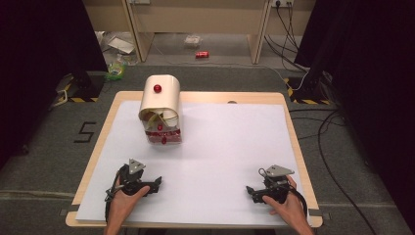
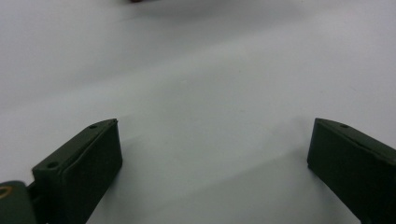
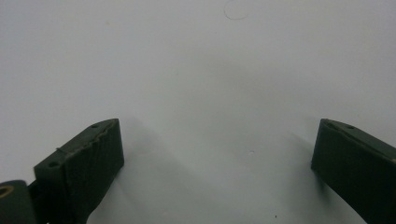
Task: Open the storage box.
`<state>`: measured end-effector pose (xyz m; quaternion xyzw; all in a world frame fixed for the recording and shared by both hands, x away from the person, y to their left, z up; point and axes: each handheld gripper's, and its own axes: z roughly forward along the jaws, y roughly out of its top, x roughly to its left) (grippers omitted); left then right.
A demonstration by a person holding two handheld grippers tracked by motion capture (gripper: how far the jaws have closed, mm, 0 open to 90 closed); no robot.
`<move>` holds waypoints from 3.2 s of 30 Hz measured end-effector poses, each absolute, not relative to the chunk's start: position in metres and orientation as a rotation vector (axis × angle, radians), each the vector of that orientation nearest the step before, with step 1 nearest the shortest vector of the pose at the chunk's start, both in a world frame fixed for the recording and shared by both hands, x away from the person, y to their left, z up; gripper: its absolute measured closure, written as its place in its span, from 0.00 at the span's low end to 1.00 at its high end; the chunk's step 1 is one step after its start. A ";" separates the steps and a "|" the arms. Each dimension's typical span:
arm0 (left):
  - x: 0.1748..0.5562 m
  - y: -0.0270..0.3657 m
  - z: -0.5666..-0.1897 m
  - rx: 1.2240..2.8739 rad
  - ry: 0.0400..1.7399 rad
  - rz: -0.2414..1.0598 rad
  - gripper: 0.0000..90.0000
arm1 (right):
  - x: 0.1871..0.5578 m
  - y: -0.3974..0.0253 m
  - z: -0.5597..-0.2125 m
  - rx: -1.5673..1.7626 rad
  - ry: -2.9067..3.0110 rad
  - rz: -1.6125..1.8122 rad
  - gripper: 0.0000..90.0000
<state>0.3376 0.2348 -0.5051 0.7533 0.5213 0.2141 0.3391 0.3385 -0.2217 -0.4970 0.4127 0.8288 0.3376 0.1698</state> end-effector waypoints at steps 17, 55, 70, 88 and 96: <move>0.336 0.236 -0.504 1.942 1.364 0.568 0.07 | 0.339 -0.221 -0.497 1.173 2.363 0.958 0.02; 0.364 0.196 -0.478 1.714 1.247 0.805 0.51 | 0.339 -0.221 -0.497 1.167 2.362 0.950 0.02; 0.377 0.195 -0.480 1.701 1.251 0.827 0.57 | 0.339 -0.221 -0.497 1.166 2.363 0.949 0.02; 0.389 0.187 -0.490 1.669 1.264 0.905 0.73 | 0.339 -0.221 -0.497 1.166 2.363 0.949 0.02; 0.396 0.181 -0.495 1.683 1.270 0.933 0.77 | 0.339 -0.221 -0.497 1.165 2.363 0.949 0.02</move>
